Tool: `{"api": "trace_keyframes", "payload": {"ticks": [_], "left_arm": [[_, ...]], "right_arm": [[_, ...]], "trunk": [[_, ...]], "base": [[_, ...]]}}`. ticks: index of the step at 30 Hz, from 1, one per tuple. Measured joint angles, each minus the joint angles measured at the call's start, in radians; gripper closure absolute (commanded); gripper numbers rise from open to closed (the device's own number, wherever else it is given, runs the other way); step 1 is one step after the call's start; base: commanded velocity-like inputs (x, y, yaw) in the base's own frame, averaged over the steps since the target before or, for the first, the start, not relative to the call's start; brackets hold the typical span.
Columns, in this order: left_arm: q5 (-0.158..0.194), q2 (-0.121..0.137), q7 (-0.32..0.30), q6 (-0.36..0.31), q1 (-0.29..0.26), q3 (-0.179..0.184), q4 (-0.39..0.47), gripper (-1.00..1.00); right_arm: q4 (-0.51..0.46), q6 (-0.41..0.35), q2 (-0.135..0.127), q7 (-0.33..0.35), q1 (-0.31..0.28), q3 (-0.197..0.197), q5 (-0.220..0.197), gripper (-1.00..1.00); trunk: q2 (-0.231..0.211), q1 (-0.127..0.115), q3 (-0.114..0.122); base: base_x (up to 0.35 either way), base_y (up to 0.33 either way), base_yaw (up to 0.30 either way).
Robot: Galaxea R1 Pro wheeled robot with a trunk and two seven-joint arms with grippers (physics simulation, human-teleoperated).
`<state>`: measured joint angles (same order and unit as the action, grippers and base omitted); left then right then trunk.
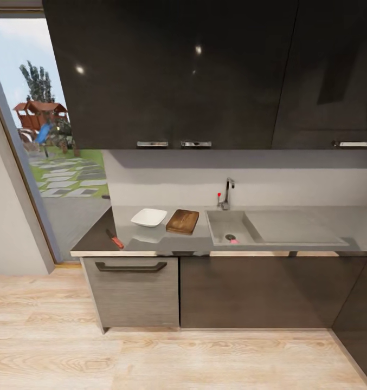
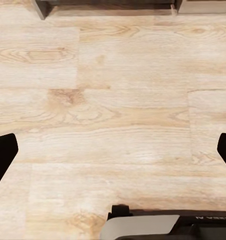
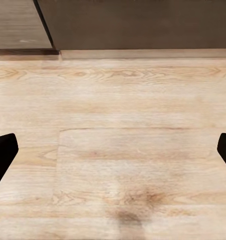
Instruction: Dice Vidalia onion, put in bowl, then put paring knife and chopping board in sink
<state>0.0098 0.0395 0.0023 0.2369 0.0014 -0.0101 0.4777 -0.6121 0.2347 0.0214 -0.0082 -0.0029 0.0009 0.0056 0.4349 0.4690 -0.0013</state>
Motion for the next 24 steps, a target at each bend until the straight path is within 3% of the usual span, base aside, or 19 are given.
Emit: {"api": "trace_keyframes", "payload": {"ticks": [5, 24], "left_arm": [[0.000, 0.000, 0.000, 0.000, 0.000, 0.000, -0.001, -1.00], [0.000, 0.000, 0.000, 0.000, 0.000, 0.000, 0.000, -1.00]], "right_arm": [[0.001, 0.000, 0.000, 0.000, 0.000, 0.000, 0.000, -1.00], [0.001, 0.000, 0.000, 0.000, 0.000, 0.000, 0.001, -1.00]], "trunk": [[-0.035, -0.019, 0.016], [-0.035, -0.019, 0.016]], "base": [[0.000, 0.000, 0.000], [0.000, 0.000, 0.000]]}}
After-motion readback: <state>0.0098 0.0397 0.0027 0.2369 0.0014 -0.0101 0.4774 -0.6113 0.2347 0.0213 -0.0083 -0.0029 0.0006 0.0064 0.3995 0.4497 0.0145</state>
